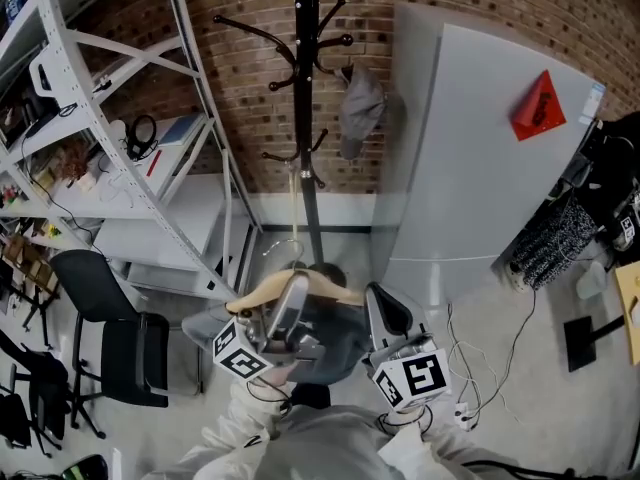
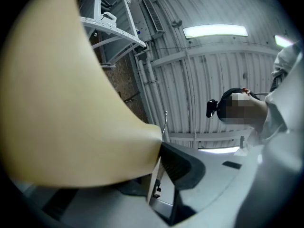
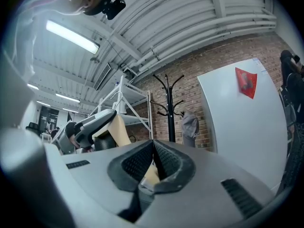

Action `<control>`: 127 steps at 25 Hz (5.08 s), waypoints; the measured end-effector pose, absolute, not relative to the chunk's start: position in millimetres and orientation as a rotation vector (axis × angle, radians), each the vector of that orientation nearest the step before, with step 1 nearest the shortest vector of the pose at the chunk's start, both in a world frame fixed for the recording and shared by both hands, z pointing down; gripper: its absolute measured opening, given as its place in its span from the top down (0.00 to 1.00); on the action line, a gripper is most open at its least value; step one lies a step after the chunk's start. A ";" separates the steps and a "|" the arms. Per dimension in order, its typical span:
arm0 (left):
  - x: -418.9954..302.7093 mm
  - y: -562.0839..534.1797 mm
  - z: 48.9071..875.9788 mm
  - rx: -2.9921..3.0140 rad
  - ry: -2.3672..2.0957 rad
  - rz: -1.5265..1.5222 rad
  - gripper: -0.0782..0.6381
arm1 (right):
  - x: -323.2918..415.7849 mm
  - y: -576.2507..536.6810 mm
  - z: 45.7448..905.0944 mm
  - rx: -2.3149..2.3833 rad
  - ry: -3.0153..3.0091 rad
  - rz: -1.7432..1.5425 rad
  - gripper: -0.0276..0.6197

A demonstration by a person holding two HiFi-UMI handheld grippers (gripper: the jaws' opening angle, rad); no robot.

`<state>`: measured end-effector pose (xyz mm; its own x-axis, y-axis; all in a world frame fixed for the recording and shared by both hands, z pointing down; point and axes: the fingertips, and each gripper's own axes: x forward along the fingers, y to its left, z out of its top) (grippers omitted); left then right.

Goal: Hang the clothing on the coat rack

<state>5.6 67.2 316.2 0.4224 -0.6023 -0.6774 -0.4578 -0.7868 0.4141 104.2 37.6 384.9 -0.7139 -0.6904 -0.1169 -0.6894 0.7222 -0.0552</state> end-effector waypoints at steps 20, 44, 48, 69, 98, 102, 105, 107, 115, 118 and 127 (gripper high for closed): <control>-60.2 -67.9 306.2 2.523 -0.798 -1.300 0.76 | 35.4 -92.8 380.4 -1.254 2.766 0.004 0.92; -129.7 -161.3 303.7 2.523 -0.692 -1.271 0.76 | -36.7 -179.9 372.9 -1.377 2.719 0.039 0.92; -131.1 -169.8 302.5 2.515 -0.692 -1.270 0.76 | -38.0 -186.8 372.1 -1.366 2.733 0.039 0.92; -137.9 -229.0 278.5 2.504 -0.744 -1.286 0.76 | -21.9 -232.0 356.2 -1.328 2.714 0.068 0.92; -148.3 -316.3 289.0 2.414 -0.768 -1.315 0.76 | -16.7 -279.9 366.0 -1.335 2.719 0.018 0.92; -149.9 -324.4 293.9 2.409 -0.783 -1.309 0.76 | -16.1 -283.7 368.6 -1.338 2.720 0.009 0.92; -152.5 -329.6 297.6 2.402 -0.795 -1.307 0.76 | -14.8 -285.7 369.7 -1.345 2.721 0.004 0.92; -154.5 -333.8 300.5 2.396 -0.803 -1.306 0.76 | -14.0 -287.9 371.2 -1.349 2.722 -0.001 0.92; -154.8 -345.5 305.8 2.389 -0.790 -1.300 0.76 | -14.0 -296.0 374.4 -1.360 2.730 -0.018 0.92; -153.4 -349.0 309.2 2.390 -0.781 -1.293 0.76 | -14.3 -298.5 375.6 -1.362 2.732 -0.020 0.92; -149.9 -352.0 311.6 2.399 -0.722 -1.298 0.75 | -13.1 -304.4 379.2 -1.367 2.735 -0.038 0.92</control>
